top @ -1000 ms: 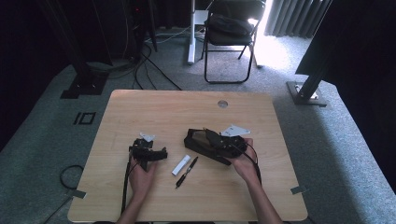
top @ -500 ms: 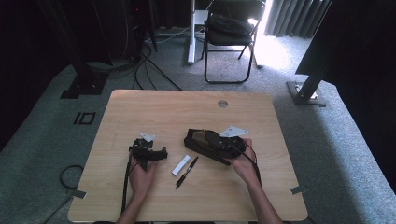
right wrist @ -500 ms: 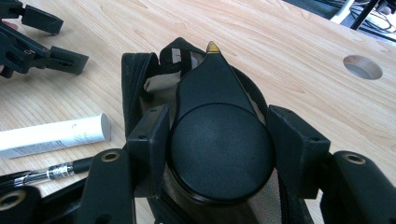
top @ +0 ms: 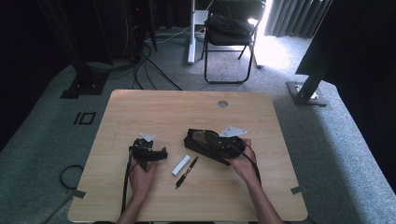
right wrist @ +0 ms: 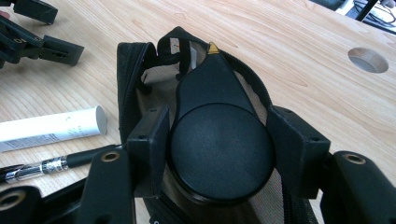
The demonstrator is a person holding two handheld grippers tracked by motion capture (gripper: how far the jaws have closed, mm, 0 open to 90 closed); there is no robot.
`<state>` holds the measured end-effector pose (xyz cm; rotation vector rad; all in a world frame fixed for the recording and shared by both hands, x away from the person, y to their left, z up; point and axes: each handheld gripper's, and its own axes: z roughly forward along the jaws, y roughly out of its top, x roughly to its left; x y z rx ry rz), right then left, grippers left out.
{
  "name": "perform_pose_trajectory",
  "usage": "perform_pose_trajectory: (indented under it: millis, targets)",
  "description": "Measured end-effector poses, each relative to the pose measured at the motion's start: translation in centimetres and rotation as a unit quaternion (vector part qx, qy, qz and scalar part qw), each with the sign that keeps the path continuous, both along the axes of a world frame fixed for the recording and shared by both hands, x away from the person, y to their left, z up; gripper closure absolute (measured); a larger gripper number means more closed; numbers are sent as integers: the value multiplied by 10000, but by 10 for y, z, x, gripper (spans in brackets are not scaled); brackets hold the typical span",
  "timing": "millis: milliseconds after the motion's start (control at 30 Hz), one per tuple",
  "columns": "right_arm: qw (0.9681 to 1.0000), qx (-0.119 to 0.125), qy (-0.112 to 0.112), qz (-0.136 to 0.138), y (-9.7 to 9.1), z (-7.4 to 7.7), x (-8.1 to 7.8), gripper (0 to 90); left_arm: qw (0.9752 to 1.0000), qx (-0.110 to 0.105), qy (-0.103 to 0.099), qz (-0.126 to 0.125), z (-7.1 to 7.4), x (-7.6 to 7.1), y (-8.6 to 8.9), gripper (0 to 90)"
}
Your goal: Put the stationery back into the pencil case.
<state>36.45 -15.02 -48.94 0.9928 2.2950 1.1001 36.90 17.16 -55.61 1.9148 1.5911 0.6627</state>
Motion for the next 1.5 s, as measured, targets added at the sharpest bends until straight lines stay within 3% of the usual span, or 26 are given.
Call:
perform_pose_trajectory:
  millis: [733,1067,1500]
  targets:
    - [9998,-12,200,25,1,-5,5,414,10000,0,0,0,0,0,0,13]
    - [9989,-19,453,113,3,-9,10,412,10000,0,0,1,0,0,0,13]
    - [9990,-18,442,74,3,-7,9,409,10000,-4,-4,5,0,0,0,13]
